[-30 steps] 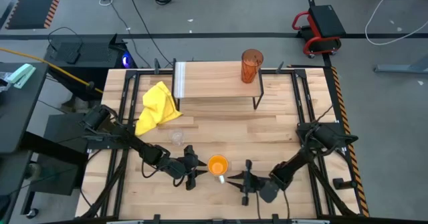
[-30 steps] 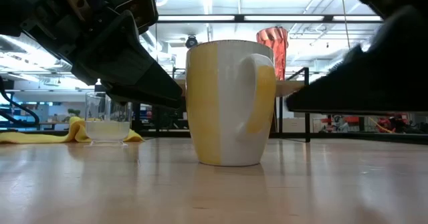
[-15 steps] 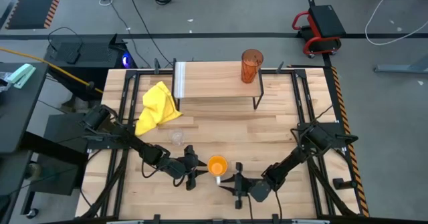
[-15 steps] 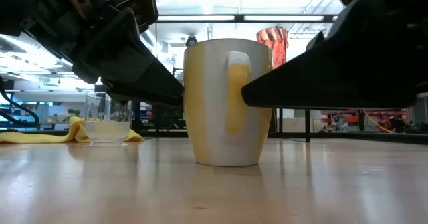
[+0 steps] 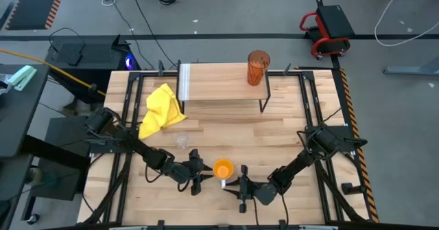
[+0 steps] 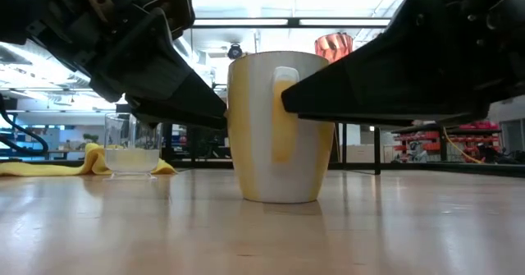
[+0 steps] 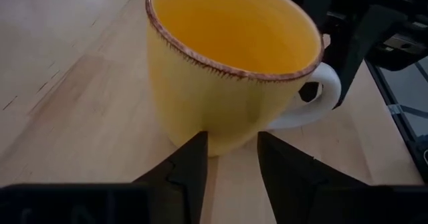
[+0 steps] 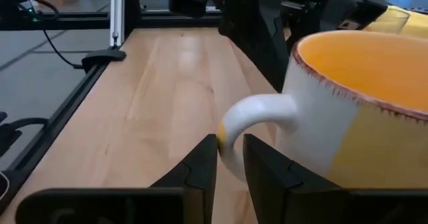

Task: Stack small to large cups/mugs on shelf
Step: Put the yellow mug on the shelf

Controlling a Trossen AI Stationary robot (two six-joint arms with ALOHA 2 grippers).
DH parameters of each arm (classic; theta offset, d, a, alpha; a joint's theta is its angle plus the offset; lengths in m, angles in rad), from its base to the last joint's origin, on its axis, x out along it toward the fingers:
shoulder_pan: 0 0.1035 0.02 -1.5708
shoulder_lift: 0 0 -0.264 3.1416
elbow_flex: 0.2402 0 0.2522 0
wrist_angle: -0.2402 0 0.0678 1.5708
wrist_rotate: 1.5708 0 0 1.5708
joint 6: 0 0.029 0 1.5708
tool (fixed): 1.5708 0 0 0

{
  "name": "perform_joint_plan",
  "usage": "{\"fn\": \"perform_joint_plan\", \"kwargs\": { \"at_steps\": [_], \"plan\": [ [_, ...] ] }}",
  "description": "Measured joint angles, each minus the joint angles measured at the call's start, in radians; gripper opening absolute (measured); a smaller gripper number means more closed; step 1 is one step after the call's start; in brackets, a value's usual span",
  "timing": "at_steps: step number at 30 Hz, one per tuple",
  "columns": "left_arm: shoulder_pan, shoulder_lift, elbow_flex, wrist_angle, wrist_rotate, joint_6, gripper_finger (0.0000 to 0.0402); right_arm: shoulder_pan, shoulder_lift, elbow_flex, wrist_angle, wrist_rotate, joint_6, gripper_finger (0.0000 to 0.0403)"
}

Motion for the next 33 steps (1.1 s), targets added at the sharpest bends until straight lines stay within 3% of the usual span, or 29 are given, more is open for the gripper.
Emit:
{"fn": "perform_joint_plan", "kwargs": {
  "at_steps": [25,33],
  "plan": [
    [0.000,0.001,0.000,0.060,0.001,0.037,0.0120,-0.043,0.000,0.000,0.062,-0.008,0.008,0.0082],
    [0.000,0.001,0.000,0.083,0.046,0.038,0.0110,-0.052,0.000,0.000,0.060,-0.005,0.035,0.0082]
  ]
}}
